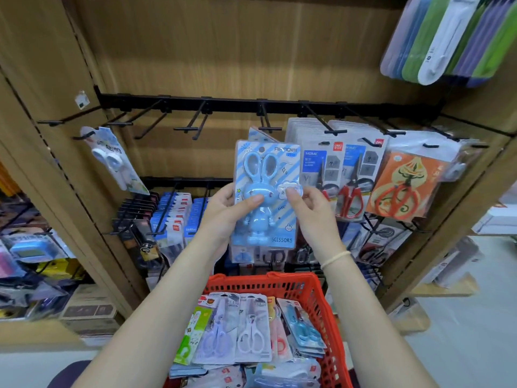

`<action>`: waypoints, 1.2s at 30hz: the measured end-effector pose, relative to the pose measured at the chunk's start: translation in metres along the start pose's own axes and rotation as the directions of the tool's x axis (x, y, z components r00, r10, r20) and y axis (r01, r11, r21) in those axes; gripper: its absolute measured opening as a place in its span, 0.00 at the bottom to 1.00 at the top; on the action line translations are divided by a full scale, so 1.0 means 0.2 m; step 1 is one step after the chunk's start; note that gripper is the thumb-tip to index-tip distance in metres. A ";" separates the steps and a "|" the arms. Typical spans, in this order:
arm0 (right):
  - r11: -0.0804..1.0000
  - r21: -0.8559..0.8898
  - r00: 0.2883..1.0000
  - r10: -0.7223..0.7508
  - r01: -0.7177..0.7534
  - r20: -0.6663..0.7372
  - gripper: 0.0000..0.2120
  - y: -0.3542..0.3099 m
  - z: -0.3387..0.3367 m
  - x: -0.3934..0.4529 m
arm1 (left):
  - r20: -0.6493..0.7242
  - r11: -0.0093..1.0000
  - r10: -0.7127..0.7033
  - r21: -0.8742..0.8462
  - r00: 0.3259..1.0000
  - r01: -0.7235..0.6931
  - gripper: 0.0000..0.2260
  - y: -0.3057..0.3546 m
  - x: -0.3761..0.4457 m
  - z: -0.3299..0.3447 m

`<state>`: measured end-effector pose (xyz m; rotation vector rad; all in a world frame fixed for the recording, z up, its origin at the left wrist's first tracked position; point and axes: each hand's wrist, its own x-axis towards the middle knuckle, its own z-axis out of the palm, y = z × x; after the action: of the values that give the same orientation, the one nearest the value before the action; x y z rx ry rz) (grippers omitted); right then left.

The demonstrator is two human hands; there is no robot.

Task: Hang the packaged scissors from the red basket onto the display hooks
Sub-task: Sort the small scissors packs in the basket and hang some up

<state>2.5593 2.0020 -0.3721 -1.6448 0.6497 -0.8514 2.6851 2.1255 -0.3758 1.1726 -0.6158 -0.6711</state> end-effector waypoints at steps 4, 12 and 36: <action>1.000 0.019 0.998 0.003 -0.001 -0.056 0.05 -0.01 -0.01 0.02 | 0.010 0.999 0.001 0.043 1.000 -0.001 0.24 0.02 0.06 0.05; 1.000 -0.013 0.999 0.002 -0.003 -0.049 0.06 -0.02 0.02 0.07 | -0.017 0.996 -0.012 0.088 1.000 0.013 0.21 0.02 0.07 0.03; 0.794 -0.580 0.978 -0.208 0.183 0.024 0.30 0.07 0.18 0.25 | 0.055 0.648 0.257 0.730 0.965 -0.214 0.35 -0.06 0.36 -0.10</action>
<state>2.6178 1.9804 -0.3793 -2.2877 0.8342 -0.8871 2.7444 2.0807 -0.3870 1.8114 -1.0291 -0.1347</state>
